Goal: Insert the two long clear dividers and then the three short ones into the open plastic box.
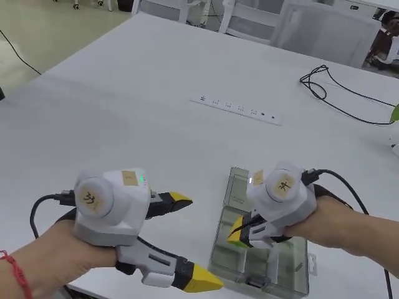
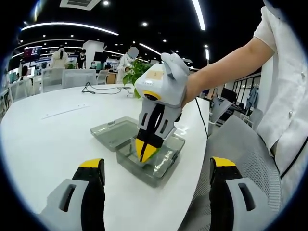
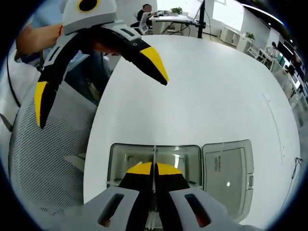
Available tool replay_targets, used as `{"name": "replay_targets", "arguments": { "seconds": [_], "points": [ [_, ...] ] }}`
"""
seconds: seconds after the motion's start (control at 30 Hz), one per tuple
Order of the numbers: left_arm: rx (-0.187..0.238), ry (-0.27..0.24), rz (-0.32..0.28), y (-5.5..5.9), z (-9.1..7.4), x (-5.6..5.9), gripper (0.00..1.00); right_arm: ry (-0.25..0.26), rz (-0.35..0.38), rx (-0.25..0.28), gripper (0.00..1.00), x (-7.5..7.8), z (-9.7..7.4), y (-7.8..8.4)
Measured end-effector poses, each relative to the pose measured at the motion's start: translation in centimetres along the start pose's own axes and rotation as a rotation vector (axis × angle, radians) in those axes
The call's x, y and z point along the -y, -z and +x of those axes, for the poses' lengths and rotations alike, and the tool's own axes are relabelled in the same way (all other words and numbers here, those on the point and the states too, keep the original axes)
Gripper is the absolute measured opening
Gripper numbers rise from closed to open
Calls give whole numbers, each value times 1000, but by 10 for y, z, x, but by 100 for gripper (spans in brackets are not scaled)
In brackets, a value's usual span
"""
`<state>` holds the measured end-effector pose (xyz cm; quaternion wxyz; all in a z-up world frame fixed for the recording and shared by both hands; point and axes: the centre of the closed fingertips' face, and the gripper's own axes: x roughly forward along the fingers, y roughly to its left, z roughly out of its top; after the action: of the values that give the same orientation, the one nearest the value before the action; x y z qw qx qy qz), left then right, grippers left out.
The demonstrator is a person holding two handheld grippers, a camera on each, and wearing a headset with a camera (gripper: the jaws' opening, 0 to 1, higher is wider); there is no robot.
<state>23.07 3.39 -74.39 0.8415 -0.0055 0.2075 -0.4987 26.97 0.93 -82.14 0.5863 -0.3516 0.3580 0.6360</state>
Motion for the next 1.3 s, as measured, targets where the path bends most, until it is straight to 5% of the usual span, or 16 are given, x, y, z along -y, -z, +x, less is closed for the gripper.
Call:
{"name": "replay_targets", "arguments": {
  "seconds": [0.27,0.43,0.63,0.8,1.1,1.3],
  "points": [
    [-4,-3,2,1,-2,0,92,17,29,-12,3,1,1,0],
    [-5,-8,3,2,-3,0,92,16,52,31,9,0,-6,-9],
    [-3,-11,1,1,-4,0,92,46,100,113,15,6,-31,-19],
    [1,-14,4,0,-5,0,92,75,128,147,20,9,-60,-10],
    [5,-16,8,-2,-7,1,92,153,193,88,34,11,-110,67],
    [2,-15,16,-2,-8,3,92,133,226,-62,47,-5,-118,149]
  ]
}}
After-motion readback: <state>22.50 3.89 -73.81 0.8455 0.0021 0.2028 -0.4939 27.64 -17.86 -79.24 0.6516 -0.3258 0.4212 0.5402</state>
